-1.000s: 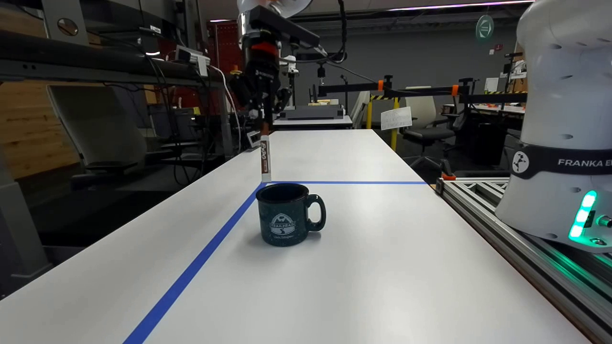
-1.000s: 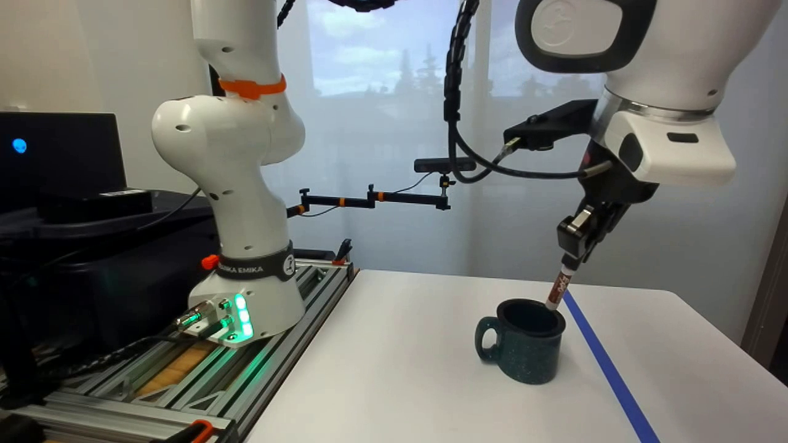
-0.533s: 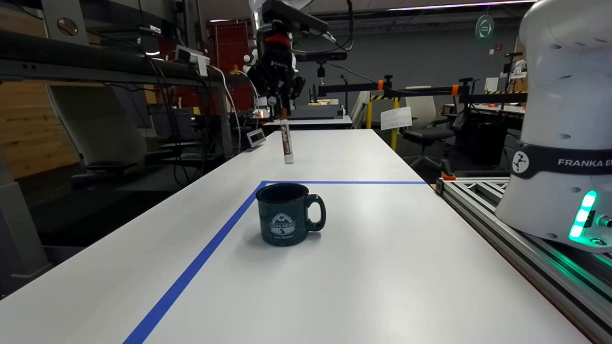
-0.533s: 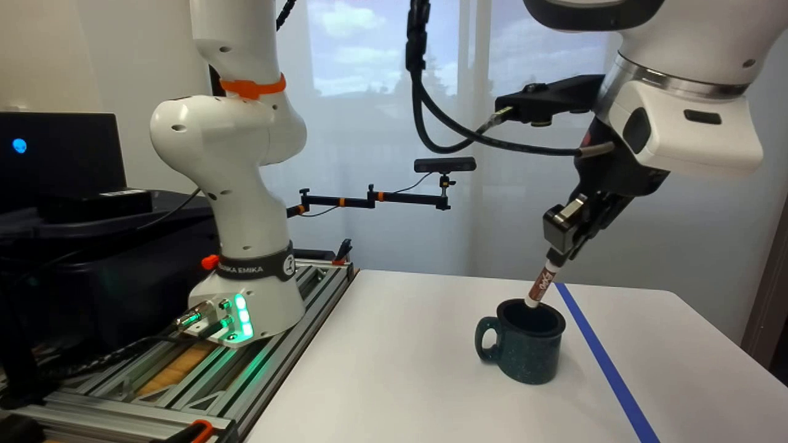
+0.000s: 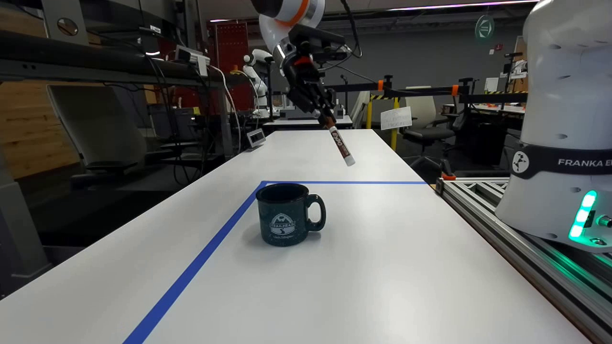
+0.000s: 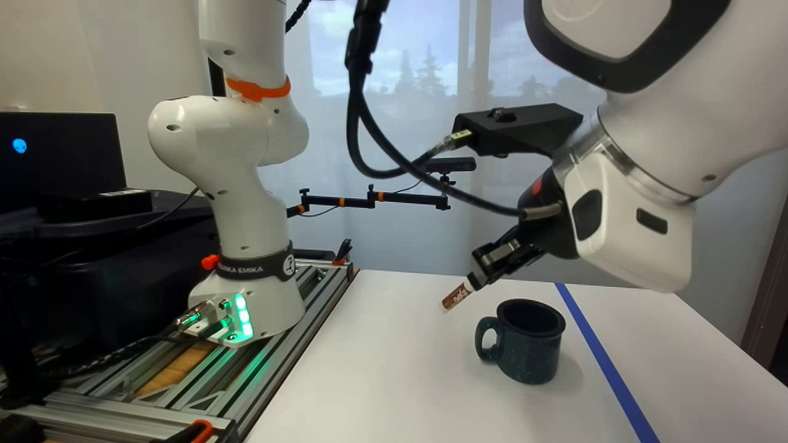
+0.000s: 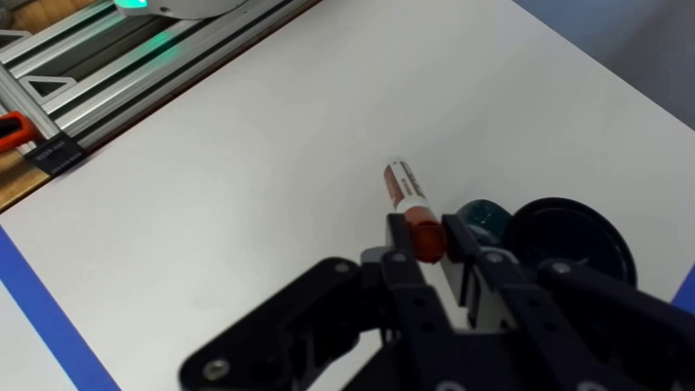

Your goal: Take the red marker out of the green mug.

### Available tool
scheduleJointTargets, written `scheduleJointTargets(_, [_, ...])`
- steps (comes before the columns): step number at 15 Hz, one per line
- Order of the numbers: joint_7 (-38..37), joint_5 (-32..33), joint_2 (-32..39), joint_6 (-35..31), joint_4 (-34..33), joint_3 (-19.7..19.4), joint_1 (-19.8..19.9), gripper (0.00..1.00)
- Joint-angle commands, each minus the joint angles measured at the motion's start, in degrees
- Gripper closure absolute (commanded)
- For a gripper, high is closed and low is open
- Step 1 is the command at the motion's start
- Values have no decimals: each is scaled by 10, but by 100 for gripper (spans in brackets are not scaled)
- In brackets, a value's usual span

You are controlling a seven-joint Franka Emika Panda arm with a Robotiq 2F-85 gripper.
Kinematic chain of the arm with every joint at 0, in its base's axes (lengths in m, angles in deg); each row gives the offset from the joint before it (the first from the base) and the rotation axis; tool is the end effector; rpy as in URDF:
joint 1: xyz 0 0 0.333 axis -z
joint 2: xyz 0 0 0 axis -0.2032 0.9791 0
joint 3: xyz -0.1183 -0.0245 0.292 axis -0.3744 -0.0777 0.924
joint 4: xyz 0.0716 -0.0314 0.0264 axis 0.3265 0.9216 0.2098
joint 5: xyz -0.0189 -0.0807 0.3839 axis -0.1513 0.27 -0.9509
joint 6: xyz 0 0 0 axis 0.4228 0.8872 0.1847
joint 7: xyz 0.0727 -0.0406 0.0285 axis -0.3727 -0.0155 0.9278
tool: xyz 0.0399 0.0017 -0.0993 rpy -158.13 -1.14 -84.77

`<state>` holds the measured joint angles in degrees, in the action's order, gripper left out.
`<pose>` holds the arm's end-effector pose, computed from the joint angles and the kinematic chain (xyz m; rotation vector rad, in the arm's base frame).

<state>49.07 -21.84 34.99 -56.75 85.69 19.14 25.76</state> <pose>0.4504 -0.2071 0.3017 -2.4892 0.9811 0.8931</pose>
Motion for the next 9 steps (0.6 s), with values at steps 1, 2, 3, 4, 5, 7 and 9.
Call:
scheduleJointTargets(1, [44, 28, 45, -5, -14, 1, 8, 95])
scheduleJointTargets(2, [58, 33, 55, -11, -13, 3, 8, 95])
scheduleJointTargets(3, [73, 40, 64, -27, -8, 7, 6, 95])
scheduleJointTargets(4, [85, 43, 74, -33, -8, 10, 6, 95])
scheduleJointTargets(5, [97, 48, 82, -51, -3, 14, 3, 95])
scheduleJointTargets(7, [114, 51, 102, -80, 0, 25, -1, 95])
scheduleJointTargets(9, [123, 50, 120, -115, 5, 37, -6, 95])
